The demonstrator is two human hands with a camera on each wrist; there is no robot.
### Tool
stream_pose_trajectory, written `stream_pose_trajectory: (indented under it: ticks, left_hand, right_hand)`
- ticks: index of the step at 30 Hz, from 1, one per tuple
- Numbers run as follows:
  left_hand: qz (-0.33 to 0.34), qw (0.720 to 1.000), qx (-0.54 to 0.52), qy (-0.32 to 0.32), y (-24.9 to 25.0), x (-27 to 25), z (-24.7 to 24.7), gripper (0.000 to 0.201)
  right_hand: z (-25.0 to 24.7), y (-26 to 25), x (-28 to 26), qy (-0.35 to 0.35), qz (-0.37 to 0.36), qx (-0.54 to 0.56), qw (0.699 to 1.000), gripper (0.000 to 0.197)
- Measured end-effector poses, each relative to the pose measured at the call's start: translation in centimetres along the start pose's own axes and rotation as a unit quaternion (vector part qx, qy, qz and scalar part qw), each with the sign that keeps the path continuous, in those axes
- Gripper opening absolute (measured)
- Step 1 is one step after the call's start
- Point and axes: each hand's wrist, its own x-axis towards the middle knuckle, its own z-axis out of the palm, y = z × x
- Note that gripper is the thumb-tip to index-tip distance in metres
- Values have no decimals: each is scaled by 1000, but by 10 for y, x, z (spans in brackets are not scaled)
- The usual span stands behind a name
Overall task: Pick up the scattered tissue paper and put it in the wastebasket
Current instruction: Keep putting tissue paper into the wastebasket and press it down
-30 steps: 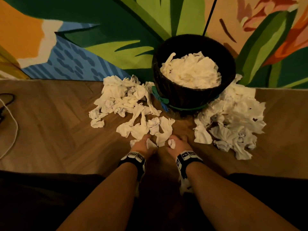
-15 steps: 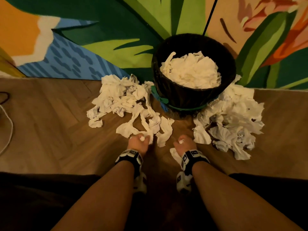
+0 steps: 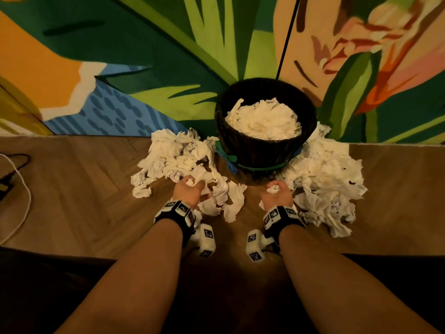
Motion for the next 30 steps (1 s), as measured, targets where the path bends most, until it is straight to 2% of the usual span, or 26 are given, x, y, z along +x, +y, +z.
stream_pose_trajectory:
  ticks: [2,3,5,7,9,10,12,14,16,19,21,23,27,28,30]
  left_hand:
    - [-2,990,-136,-31,13,-4,7,27]
    - [14,985,-168,-39,20,-6,10,16]
    - [72,985,-151,-28,33,-8,14,14]
    - [146,985,-87,21,49,-11,20,8]
    - [215,974,-24,67,69,-13,28,19]
    - [236,970,-13,62,79,-15,34,23]
    - [242,969,-44,19,100,-22,48,22]
    - [239,969,-68,-2,119,-26,61,25]
    - [287,958,-18,-14,135,-32,73,33]
    - [391,908,135,-63,151,-38,91,28]
    - [433,860,253,-99,152,-36,99,28]
    - [458,812,343,-110,150,-32,105,24]
    - [451,776,428,-102,160,-14,105,9]
    - [450,762,455,-102,163,-11,105,10]
    - [466,726,496,-99,165,-6,105,27]
  right_hand:
    - [-16,-6,9,-1,-16,13,1000,20]
    - [-25,-12,13,8,-26,11,1000,15]
    - [-39,-28,20,53,-37,66,996,12]
    - [-48,-49,26,142,-40,161,976,18]
    - [-58,-72,28,217,-42,216,951,19]
    - [-63,-83,28,239,-45,236,941,19]
    - [-74,-106,29,245,-59,296,921,20]
    - [-81,-132,29,208,-98,353,907,24]
    - [-83,-156,26,170,-139,381,898,27]
    - [-75,-174,20,131,-232,292,919,28]
    - [-66,-172,19,89,-289,172,938,29]
    - [-58,-159,18,67,-319,62,943,29]
    - [-49,-134,20,66,-366,-115,921,26]
    - [-48,-132,21,72,-376,-130,915,22]
    - [-47,-129,22,97,-407,-126,899,28]
